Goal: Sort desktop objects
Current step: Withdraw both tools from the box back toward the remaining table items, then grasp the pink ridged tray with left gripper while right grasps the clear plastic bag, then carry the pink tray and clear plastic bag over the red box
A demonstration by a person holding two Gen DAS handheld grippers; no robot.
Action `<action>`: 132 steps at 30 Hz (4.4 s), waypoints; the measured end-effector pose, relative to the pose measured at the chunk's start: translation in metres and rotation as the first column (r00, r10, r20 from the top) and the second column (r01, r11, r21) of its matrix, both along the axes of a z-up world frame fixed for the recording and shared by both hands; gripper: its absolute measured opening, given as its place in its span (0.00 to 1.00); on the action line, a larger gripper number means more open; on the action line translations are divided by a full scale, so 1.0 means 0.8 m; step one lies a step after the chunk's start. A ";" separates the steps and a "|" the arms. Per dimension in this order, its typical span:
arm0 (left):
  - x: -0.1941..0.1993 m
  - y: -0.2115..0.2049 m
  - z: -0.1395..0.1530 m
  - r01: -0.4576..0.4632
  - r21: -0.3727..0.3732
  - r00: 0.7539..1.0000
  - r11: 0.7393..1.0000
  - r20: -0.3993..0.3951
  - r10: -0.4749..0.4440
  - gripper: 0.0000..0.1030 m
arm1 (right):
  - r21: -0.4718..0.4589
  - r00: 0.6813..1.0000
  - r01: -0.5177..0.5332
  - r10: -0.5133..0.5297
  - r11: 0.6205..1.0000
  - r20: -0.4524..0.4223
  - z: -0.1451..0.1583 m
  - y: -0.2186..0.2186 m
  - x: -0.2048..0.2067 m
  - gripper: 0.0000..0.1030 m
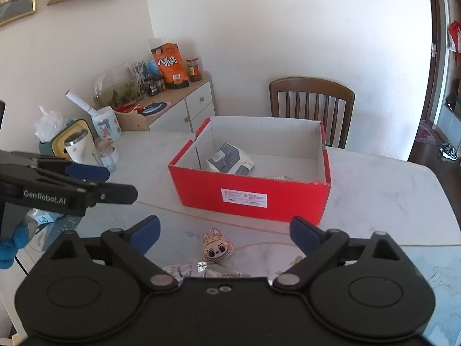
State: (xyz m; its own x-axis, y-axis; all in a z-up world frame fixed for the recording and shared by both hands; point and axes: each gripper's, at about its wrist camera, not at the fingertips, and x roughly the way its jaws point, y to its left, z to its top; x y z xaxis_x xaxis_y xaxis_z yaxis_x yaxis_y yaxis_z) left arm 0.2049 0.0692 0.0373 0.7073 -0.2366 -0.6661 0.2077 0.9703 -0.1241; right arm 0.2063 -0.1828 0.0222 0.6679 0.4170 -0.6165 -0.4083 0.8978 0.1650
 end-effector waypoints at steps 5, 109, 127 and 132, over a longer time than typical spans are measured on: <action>-0.018 0.003 -0.007 0.004 -0.018 1.000 1.000 -0.004 -0.004 0.84 | 0.013 1.000 0.005 -0.005 1.000 -0.003 -0.006 -0.004 -0.013 0.97; -0.190 0.023 -0.200 0.161 0.134 0.977 0.978 -0.165 -0.138 0.42 | -0.184 0.969 -0.036 -0.011 0.982 -0.248 -0.183 0.063 -0.131 0.42; -0.166 0.015 -0.152 0.085 0.056 0.988 0.995 -0.137 -0.076 0.42 | -0.097 0.981 0.015 -0.034 0.995 -0.190 -0.124 0.044 -0.123 0.40; -0.154 0.009 -0.131 0.067 0.025 0.991 0.997 -0.120 -0.064 0.42 | -0.074 0.983 0.031 -0.043 0.997 -0.176 -0.106 0.040 -0.119 0.40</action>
